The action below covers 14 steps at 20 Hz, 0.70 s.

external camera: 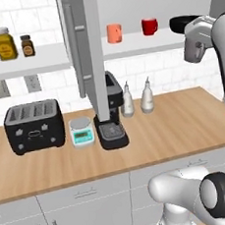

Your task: Gather all objects into one cabinet and sort the glasses and bowls to opposite sides.

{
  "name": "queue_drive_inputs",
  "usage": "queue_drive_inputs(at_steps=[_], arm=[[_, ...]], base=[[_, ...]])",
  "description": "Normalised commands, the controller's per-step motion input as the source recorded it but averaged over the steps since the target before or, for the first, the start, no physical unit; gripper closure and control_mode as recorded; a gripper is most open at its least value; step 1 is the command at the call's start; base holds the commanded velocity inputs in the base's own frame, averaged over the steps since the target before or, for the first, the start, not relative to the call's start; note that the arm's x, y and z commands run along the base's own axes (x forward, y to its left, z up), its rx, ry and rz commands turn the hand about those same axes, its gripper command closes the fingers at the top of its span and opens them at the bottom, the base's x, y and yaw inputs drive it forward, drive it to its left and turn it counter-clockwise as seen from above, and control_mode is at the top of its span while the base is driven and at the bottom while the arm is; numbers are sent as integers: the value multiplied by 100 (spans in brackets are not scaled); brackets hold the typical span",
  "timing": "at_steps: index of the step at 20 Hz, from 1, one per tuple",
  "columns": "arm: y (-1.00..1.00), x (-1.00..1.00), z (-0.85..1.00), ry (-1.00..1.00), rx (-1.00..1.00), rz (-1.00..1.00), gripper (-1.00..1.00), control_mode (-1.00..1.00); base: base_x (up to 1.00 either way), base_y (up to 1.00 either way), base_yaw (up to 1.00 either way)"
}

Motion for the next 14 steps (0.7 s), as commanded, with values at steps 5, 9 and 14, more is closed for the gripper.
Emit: queue_drive_inputs(at_steps=[5,9,14], arm=[[0,0,0,0,0,0,100,100],[0,0,0,0,0,0,100,100],[0,0,0,0,0,0,100,100]], base=[[24,0,9],[21,-1,7],[42,-4,0]])
